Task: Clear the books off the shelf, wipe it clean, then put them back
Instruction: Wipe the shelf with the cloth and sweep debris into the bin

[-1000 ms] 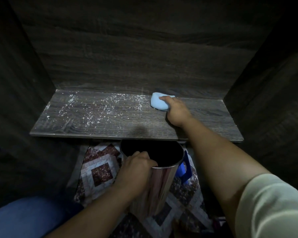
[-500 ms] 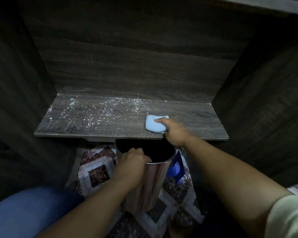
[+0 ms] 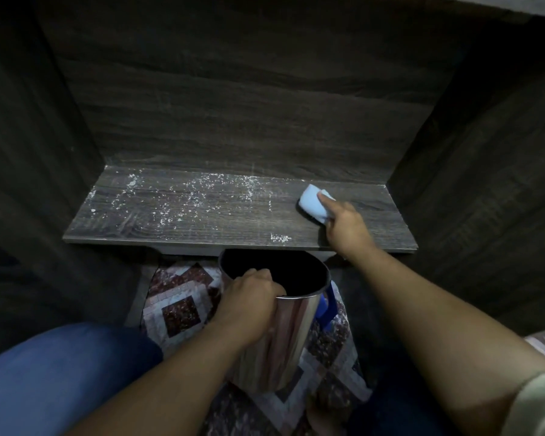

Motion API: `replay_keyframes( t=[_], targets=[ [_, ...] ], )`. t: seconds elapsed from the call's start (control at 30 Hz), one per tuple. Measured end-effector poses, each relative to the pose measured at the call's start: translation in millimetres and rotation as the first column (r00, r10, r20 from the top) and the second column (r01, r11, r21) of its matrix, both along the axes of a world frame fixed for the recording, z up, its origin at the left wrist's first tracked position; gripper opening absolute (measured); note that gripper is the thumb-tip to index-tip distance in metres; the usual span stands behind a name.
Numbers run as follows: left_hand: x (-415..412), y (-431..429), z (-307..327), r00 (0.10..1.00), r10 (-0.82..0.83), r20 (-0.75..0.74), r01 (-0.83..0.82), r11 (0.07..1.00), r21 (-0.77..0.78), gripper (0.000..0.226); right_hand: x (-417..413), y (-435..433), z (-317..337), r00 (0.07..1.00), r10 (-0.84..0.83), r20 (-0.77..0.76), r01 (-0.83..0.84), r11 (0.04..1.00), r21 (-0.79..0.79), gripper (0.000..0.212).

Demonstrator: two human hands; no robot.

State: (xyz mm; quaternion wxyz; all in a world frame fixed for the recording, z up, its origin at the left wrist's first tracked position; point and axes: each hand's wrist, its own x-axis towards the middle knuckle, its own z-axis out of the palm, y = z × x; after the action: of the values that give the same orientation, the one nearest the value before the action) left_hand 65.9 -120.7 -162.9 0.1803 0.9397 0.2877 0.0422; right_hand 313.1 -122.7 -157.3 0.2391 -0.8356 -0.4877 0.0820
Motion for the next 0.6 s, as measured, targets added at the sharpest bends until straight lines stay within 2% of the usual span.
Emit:
replay_keyframes(
  t=[0.1,0.23,0.33,0.6],
  targets=[
    [0,0,-1,1.0,0.002,-0.01,-0.002,1.0,-0.007,0.026,-3,4,-13,0.998,0.066,0.011,-0.064,0.992,-0.106,0.059],
    [-4,0,-1,0.999,0.004,-0.035,-0.005,1.0,-0.029,0.027,-18,11,-18,0.971,0.24,-0.002,-0.238,0.961,-0.144,0.068],
    [-7,0,0,0.999,-0.007,-0.052,0.006,1.0,-0.022,0.03,-34,11,-10,0.94,0.34,-0.01,-0.337,0.93,-0.148,0.065],
    [-10,1,6,0.997,-0.004,-0.073,0.002,0.999,-0.035,0.034,-51,-4,12,0.905,0.417,-0.084,-0.426,0.889,-0.166,0.054]
  ],
)
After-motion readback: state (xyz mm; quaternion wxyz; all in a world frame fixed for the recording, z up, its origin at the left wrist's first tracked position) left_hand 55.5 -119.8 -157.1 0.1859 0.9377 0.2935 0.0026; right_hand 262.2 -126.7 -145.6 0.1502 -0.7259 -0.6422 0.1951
